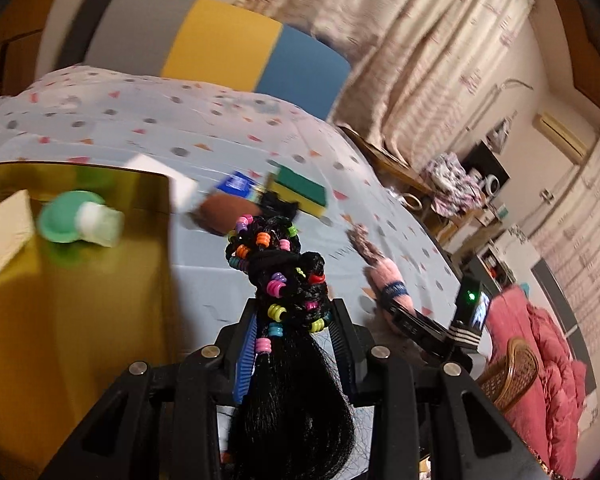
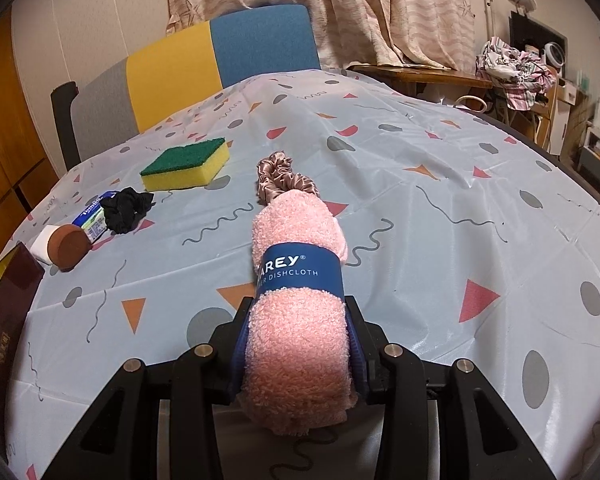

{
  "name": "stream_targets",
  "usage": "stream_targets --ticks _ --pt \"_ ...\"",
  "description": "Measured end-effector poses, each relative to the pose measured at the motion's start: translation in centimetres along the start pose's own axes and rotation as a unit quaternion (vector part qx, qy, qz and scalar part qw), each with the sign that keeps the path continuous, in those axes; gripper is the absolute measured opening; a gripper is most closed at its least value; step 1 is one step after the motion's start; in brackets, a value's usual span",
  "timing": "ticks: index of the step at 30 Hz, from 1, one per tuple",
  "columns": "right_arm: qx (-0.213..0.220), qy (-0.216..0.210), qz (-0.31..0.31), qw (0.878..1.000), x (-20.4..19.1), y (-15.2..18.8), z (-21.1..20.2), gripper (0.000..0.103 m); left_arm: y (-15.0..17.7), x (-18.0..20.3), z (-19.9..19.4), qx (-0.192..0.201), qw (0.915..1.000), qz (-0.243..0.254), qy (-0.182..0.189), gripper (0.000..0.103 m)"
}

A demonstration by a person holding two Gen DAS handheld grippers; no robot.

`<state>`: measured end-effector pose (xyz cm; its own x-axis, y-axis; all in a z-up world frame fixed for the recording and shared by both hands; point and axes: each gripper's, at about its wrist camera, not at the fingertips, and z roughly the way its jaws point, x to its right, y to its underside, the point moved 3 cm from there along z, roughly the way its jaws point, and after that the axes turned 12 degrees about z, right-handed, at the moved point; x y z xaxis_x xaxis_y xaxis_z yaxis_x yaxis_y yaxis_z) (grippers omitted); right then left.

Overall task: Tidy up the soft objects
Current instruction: 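Grasp the beaded hair extension with the left gripper while the right grasps the pink dishcloth, then lower the hair extension into the gold tray with the left gripper while the right carries the dishcloth over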

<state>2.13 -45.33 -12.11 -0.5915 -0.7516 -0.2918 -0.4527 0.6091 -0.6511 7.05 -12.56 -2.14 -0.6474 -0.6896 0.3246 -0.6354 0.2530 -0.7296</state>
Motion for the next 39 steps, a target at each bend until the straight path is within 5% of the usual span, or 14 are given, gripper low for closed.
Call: stream_targets --ticks 15,28,31,34,39 --pt "0.0 0.02 -0.017 1.0 -0.5 0.1 0.1 0.042 1.5 -13.0 -4.9 -0.035 0.9937 -0.05 -0.094 0.034" --pt "-0.001 0.04 -0.036 0.999 -1.0 0.2 0.3 0.042 4.6 -18.8 -7.7 -0.076 0.9725 -0.031 -0.218 0.034" --pt "-0.003 0.049 -0.044 0.998 -1.3 0.2 0.4 0.043 4.7 -19.4 -8.4 -0.07 0.9616 -0.034 -0.263 0.046" --pt "-0.006 0.061 -0.055 0.997 -1.6 0.2 0.5 0.044 4.5 -19.9 -9.1 -0.055 0.9595 -0.054 -0.271 0.068" --pt "-0.015 0.074 -0.063 0.995 -2.0 0.0 0.5 0.042 4.0 -20.2 -10.9 -0.011 0.9655 -0.093 -0.243 0.069"
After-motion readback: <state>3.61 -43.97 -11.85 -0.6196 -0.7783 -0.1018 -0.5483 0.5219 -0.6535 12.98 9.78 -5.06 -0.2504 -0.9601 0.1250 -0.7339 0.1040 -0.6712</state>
